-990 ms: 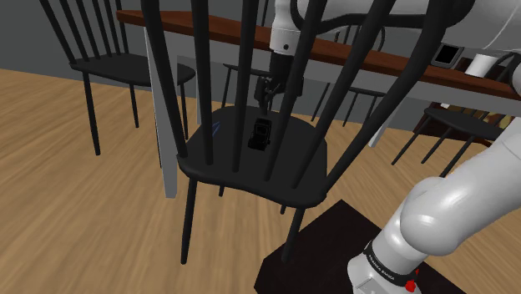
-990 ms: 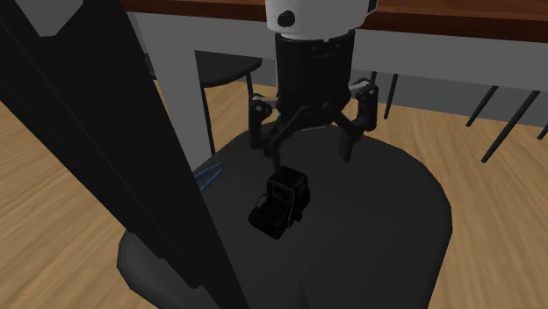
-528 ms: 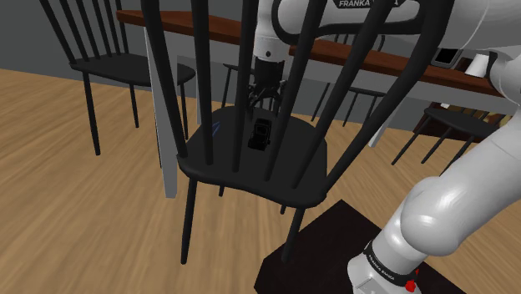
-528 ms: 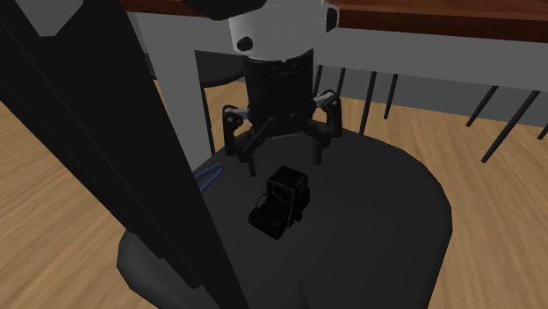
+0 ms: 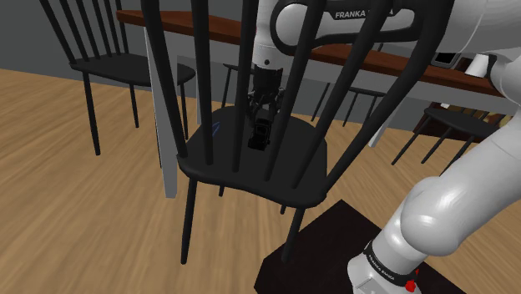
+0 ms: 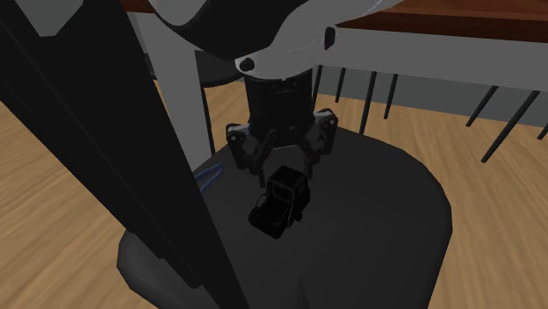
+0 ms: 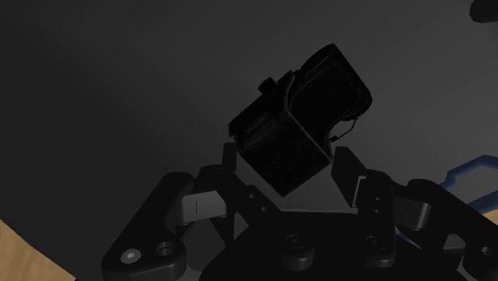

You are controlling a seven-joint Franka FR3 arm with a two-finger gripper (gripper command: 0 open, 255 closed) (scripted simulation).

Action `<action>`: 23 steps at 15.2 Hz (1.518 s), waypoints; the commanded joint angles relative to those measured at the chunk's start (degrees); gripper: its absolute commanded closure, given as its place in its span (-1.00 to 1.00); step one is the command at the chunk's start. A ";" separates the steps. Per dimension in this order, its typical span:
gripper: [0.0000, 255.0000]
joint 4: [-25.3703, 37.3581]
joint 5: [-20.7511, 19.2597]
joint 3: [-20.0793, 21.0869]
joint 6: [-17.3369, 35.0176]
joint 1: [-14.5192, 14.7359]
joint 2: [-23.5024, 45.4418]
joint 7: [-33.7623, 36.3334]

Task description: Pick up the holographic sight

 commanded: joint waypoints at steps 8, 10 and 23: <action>1.00 1.55 -0.02 -0.02 -1.67 -0.03 0.11 -0.07; 1.00 3.14 -0.04 -0.05 -3.21 -0.05 0.16 -0.13; 1.00 12.98 -0.37 -0.07 -11.91 -0.19 1.34 -0.31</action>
